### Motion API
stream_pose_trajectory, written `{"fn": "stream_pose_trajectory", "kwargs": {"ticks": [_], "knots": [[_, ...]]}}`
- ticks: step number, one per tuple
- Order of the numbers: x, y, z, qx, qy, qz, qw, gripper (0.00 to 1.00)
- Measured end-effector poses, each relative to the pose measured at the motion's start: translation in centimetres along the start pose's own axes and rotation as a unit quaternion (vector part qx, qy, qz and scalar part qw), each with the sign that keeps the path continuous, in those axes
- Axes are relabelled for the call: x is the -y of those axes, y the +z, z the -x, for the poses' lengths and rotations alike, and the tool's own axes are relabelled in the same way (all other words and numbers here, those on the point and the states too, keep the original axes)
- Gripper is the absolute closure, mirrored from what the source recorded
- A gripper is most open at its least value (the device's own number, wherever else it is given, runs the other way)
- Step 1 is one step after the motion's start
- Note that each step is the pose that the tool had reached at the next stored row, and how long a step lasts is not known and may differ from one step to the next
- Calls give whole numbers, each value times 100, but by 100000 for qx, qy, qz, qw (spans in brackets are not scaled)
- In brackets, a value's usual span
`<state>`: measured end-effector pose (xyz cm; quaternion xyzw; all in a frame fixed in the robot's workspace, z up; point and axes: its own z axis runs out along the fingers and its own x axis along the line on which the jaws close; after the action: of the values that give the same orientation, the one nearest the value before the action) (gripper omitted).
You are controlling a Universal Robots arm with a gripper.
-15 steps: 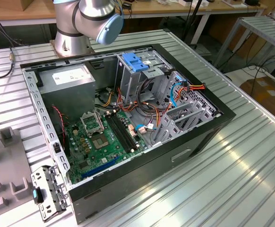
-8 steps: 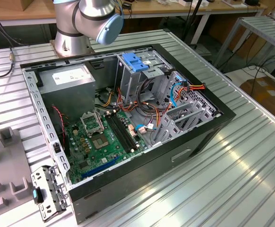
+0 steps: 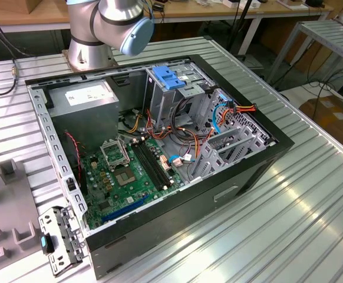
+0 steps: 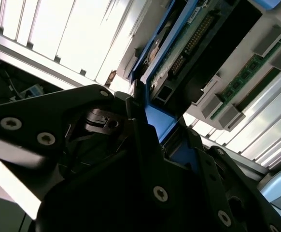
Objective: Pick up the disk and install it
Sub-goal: 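Pick up the disk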
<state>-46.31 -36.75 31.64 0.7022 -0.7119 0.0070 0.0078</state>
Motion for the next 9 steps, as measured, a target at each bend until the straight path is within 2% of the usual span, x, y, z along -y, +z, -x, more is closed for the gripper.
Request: {"fn": "stream_pose_trajectory", "kwargs": {"ticks": [7,9], "knots": [[2,-113,0,-709,1,-9,99997,63],[3,-188,1,-1062,-1,-11,99994,63]]}}
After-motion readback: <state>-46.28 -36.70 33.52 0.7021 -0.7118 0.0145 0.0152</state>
